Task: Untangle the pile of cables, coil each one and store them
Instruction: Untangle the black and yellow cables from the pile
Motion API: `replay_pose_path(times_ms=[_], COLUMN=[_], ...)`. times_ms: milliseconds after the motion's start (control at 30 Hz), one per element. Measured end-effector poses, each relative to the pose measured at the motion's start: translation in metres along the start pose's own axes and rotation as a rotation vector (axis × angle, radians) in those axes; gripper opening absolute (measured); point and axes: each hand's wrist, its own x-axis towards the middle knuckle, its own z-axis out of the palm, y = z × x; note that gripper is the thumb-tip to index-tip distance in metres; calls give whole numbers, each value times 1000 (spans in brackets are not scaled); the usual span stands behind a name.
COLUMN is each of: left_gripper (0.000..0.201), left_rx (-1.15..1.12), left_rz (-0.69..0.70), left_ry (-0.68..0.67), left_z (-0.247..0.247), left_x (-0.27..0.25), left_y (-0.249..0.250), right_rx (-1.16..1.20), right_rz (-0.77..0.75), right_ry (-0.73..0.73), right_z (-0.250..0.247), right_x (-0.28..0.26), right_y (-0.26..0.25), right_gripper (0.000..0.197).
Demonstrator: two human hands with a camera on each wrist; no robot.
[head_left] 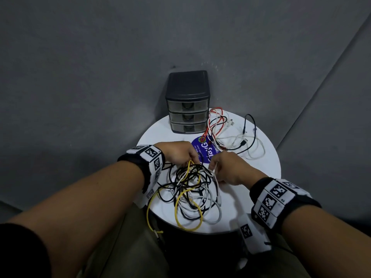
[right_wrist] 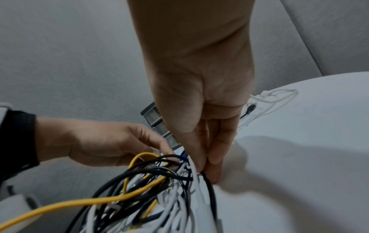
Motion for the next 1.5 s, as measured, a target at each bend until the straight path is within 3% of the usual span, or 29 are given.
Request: replay_pose_path(times_ms=[100, 300, 567, 767, 900, 1033, 1300, 1400, 1500], left_gripper=[25, 10, 12, 17, 19, 24, 8, 10, 10], left_rx=[56, 342, 489, 409, 388, 411, 409, 377, 332], left_rz=[27, 67, 45, 104, 237, 211, 250, 315, 359], left_ry=[80, 177, 144, 246, 273, 208, 65, 100, 252], left_z=[-3, -3, -3, -6, -4, -1, -8, -11, -21], left_x=[1, 3, 11, 7, 5, 9, 11, 10, 5], left_y=[-7, -17, -21, -27, -28, -31, -27, -26, -25], right_rx=[-15, -16, 43, 123, 44, 53, 44, 30, 48], right_rz=[-26, -59, -64, -59, -73, -41, -63, -83, -141], right_ry=[28, 21, -39, 21, 16, 15, -46, -26, 28], right_z=[-1, -3, -10, -6, 3, 11, 11, 12, 12], right_x=[-1, 0, 4, 12, 17, 23, 21, 17, 12], right_y=[1, -4, -15, -21, -26, -26, -24, -24, -21], right_gripper=[25, 27, 33, 11, 31, 49, 61, 64, 64])
